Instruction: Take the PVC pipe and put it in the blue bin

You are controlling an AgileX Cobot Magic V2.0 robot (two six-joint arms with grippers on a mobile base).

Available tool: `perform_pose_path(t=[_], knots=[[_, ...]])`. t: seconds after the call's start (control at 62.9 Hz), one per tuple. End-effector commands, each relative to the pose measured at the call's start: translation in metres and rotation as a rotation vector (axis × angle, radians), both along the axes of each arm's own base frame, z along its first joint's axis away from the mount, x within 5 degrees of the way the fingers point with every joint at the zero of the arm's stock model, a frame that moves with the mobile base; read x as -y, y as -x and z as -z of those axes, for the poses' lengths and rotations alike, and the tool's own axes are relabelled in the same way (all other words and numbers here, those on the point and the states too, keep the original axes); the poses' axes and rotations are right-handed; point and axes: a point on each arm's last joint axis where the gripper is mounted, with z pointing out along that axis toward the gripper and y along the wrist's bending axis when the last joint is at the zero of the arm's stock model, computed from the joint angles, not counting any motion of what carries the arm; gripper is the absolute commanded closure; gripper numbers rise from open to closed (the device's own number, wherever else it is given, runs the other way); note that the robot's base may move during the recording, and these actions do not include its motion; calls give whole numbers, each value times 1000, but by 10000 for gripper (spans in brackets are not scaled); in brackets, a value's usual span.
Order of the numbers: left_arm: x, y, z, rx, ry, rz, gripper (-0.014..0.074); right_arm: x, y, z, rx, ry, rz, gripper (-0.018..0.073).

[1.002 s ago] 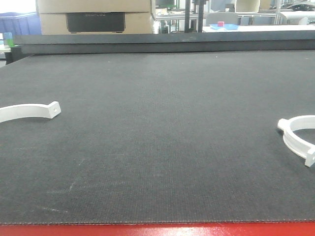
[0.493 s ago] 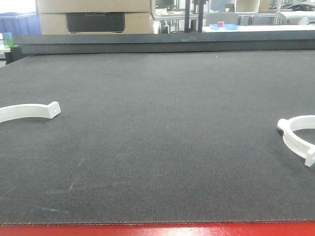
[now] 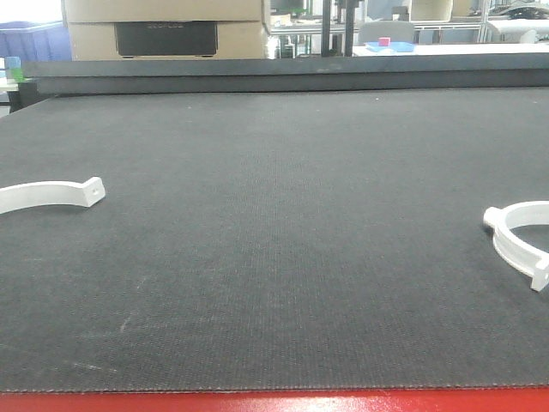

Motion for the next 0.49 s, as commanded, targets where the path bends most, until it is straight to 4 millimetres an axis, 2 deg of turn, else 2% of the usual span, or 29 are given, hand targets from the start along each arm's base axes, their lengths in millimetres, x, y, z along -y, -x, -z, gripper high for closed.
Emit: perform_pose_path(t=[0.0, 0.095, 0.223, 0.477], knots=[[1, 4, -17, 182, 9, 8, 708, 1, 5, -14, 157, 5, 18, 727], [1, 8, -33, 283, 12, 12, 708, 2, 8, -22, 239, 4, 26, 727], [0, 16, -68, 297, 10, 5, 708, 1, 13, -45, 232, 4, 15, 727], [-4, 34, -140, 205, -146, -73, 708, -1, 34, -110, 247, 8, -9, 727]])
